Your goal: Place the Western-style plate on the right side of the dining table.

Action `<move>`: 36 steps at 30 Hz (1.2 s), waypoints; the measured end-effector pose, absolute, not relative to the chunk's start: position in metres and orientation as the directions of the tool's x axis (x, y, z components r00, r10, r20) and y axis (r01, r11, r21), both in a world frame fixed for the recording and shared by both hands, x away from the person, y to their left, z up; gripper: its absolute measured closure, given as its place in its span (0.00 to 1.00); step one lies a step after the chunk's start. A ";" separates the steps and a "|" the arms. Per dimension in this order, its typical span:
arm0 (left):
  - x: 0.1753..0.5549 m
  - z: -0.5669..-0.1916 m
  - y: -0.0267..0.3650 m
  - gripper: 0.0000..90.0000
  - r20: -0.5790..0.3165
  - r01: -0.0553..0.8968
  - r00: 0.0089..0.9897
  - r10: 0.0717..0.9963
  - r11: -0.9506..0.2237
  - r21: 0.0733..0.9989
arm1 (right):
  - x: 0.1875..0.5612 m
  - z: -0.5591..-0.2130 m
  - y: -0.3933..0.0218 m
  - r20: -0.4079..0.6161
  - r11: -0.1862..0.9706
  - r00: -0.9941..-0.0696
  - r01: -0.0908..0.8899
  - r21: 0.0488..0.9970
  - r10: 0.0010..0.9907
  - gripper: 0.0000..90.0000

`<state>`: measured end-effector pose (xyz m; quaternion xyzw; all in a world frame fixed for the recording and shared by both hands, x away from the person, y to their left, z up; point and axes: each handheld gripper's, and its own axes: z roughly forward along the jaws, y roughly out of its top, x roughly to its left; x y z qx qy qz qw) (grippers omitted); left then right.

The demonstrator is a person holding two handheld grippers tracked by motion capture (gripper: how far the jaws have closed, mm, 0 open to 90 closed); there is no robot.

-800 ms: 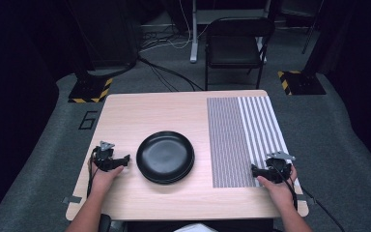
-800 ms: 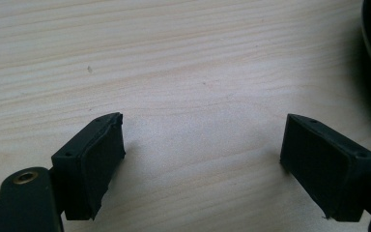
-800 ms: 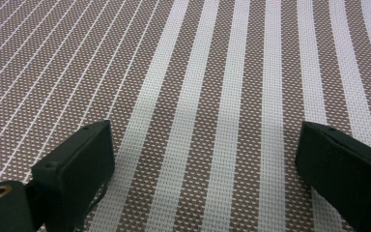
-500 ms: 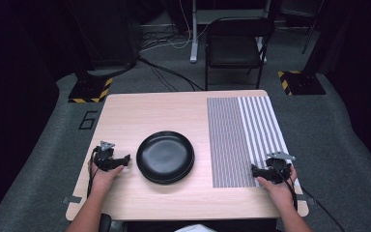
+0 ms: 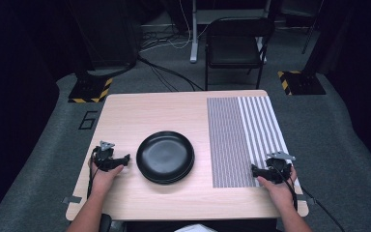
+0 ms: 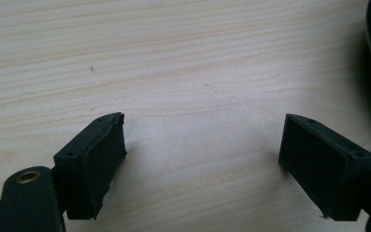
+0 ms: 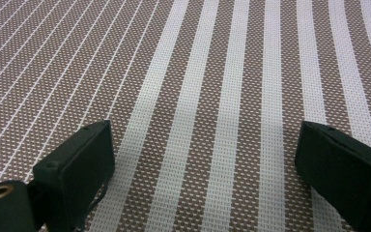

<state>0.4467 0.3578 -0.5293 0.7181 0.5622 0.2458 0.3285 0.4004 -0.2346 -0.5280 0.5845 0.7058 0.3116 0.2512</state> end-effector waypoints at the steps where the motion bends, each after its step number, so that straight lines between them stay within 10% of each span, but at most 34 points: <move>1: 0.447 -0.529 0.358 0.20 -0.014 0.645 0.245 0.969 -0.152 0.749 | 0.400 -0.528 -0.234 0.008 0.123 -0.189 0.668 0.734 0.982 0.07; 36: 0.428 -0.509 0.356 0.54 -0.115 0.624 0.258 0.959 -0.074 0.778 | 0.395 -0.507 -0.218 0.019 0.151 -0.250 0.642 0.751 0.968 0.49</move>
